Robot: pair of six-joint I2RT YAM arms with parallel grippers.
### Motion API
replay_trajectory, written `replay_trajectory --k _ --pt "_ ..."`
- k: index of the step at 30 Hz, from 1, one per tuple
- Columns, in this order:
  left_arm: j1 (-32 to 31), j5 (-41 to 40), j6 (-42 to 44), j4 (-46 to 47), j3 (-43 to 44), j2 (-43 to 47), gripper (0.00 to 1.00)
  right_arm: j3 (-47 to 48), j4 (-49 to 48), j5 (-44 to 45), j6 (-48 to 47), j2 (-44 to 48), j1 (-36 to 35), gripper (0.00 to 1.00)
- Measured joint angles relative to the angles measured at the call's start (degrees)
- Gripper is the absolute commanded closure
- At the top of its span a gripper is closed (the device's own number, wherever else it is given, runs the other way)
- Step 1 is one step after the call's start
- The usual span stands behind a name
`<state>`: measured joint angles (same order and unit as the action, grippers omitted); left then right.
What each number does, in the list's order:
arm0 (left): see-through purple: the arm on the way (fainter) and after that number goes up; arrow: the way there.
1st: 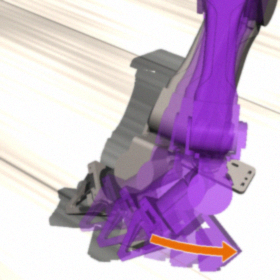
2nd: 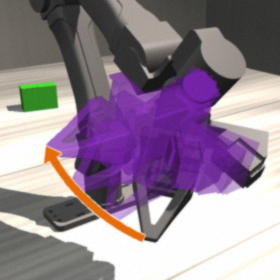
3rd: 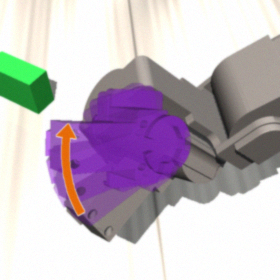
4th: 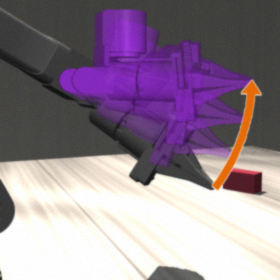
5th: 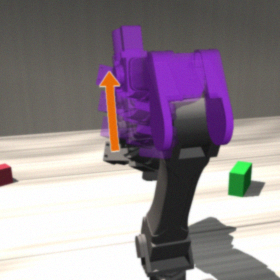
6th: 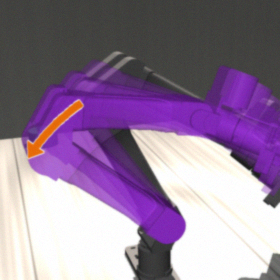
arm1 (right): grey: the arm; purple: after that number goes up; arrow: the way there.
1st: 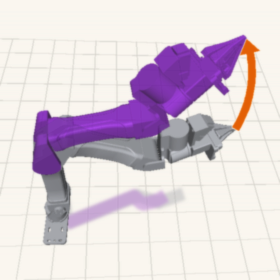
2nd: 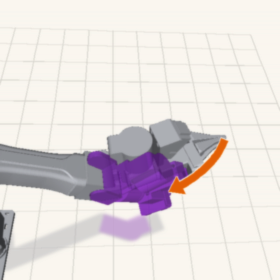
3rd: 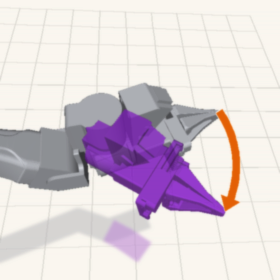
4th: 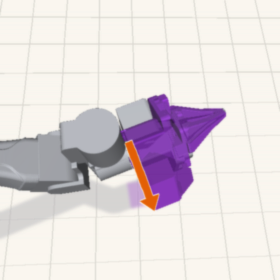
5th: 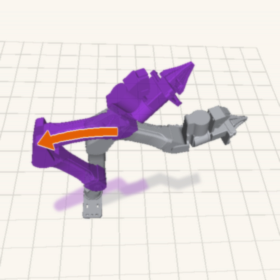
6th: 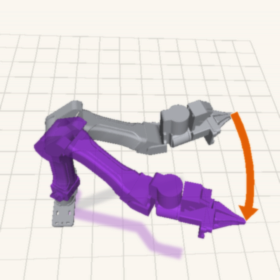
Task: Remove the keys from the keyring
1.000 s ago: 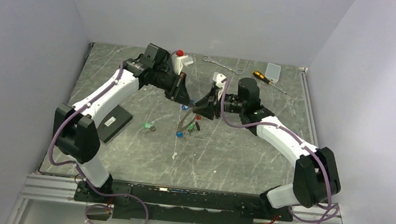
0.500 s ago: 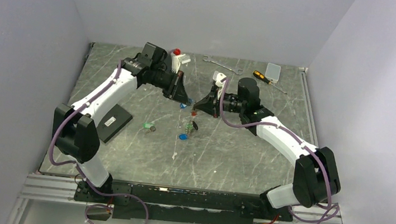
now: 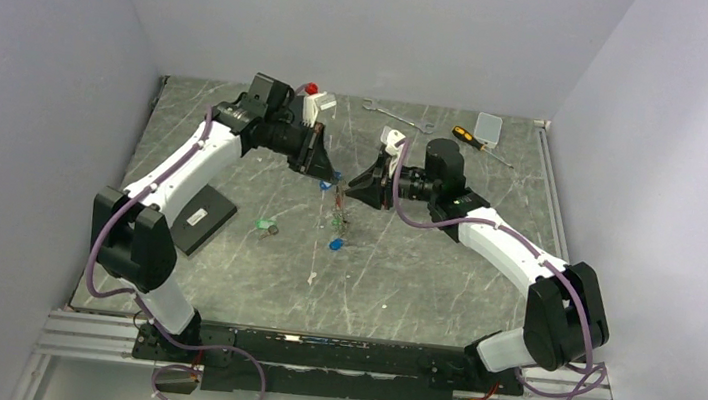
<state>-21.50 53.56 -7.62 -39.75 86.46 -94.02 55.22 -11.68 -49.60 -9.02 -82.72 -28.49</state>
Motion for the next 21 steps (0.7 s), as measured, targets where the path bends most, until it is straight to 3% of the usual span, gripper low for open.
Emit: replay_trajectory --k 14,21 --pt "-1.4 0.6 0.8 0.1 0.0 0.1 1.0 0.0 0.5 -0.6 0.2 0.0 0.0 0.65" --pt "-2.7 1.1 1.1 0.0 0.0 0.1 1.0 0.0 0.5 -0.6 0.2 0.0 0.0 0.71"
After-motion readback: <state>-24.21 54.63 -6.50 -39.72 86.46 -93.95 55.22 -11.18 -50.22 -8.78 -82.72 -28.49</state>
